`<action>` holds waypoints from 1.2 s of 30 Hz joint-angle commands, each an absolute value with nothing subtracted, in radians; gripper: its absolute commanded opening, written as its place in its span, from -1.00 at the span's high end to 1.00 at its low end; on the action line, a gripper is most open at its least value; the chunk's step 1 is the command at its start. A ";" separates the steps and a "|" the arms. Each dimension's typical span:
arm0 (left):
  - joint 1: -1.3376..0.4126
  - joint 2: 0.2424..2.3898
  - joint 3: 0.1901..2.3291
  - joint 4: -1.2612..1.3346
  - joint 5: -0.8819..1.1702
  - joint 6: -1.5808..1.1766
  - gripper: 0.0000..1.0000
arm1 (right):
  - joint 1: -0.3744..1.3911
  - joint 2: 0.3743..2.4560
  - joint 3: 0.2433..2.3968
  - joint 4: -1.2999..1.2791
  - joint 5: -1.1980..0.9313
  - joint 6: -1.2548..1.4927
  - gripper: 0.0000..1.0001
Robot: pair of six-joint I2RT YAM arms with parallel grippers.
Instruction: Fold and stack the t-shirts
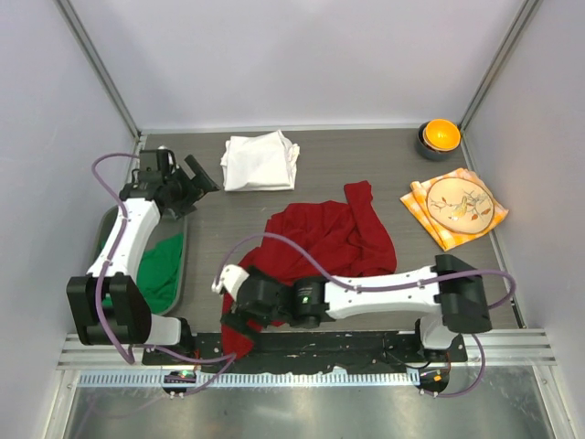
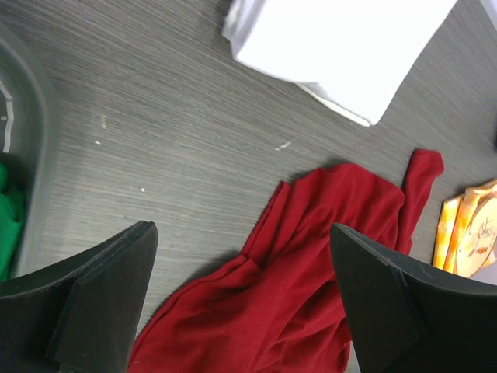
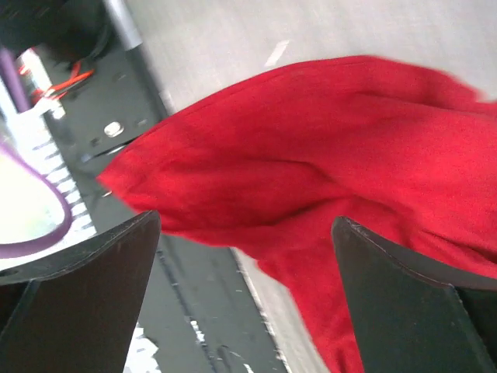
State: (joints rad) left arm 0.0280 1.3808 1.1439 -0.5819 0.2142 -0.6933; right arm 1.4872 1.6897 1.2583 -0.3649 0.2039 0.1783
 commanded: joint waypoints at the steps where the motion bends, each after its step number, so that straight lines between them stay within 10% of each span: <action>1: -0.084 1.413 1.186 -0.620 0.261 -0.655 -0.92 | 1.421 1.500 1.229 -0.291 0.495 0.207 -0.97; 11: -0.362 1.683 1.333 -0.670 0.252 -0.678 -0.61 | 1.088 1.249 1.060 -0.302 0.589 0.290 -0.98; 36: -0.460 2.154 1.678 -0.850 0.009 -0.615 0.06 | 1.058 1.068 0.934 -0.325 0.604 0.347 -0.95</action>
